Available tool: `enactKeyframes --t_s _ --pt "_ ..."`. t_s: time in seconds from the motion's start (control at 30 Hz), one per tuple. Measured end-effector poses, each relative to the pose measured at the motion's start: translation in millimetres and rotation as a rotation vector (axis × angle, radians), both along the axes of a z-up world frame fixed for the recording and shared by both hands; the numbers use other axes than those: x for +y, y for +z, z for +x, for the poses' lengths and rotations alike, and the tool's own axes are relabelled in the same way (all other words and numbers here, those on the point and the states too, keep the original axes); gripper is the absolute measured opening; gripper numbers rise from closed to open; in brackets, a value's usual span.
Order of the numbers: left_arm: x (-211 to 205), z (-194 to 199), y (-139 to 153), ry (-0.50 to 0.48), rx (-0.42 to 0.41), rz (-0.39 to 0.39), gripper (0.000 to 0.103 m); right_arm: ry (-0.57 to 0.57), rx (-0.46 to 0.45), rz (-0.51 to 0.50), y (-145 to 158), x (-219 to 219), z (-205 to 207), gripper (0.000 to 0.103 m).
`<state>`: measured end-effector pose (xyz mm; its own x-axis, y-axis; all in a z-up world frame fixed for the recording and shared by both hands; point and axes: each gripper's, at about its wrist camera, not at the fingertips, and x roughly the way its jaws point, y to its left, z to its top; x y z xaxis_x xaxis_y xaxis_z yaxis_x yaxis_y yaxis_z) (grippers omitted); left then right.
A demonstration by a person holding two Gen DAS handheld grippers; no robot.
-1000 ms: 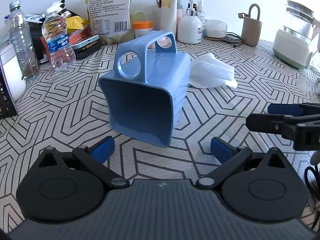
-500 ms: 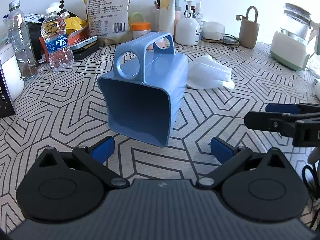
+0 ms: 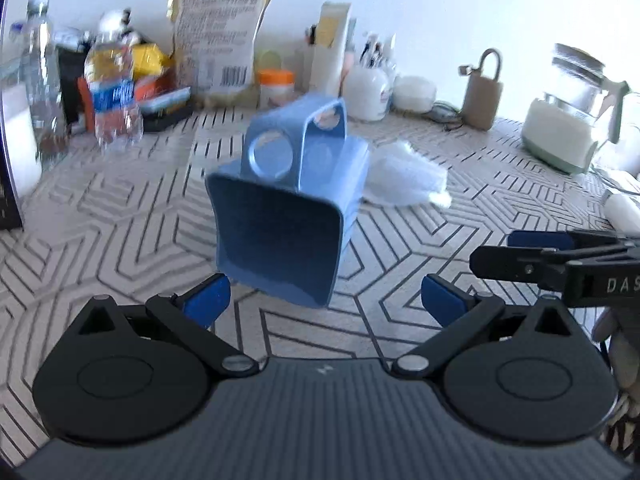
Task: Clean container
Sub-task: 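Grasp the blue container handle with the left tool while the right tool grasps the white cloth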
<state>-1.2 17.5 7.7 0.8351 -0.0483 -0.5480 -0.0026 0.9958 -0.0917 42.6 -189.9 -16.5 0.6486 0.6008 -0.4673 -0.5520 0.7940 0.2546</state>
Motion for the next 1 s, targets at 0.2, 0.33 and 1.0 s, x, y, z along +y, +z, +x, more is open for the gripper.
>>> enactKeyframes --t_s 0.2,0.33,1.0 --pt "10.6 -10.2 17.3 0.006 -0.065 0.095 0.103 0.060 -0.081 -0.073 26.9 7.9 10.7 0.087" --pt "20.4 -16.1 29.0 -0.068 -0.123 0.091 0.103 0.087 -0.121 -0.130 35.5 20.0 30.0 0.087" --pt "15.0 29.4 8.6 -0.129 -0.059 0.185 0.103 0.149 -0.117 -0.303 9.1 69.3 109.9 0.056"
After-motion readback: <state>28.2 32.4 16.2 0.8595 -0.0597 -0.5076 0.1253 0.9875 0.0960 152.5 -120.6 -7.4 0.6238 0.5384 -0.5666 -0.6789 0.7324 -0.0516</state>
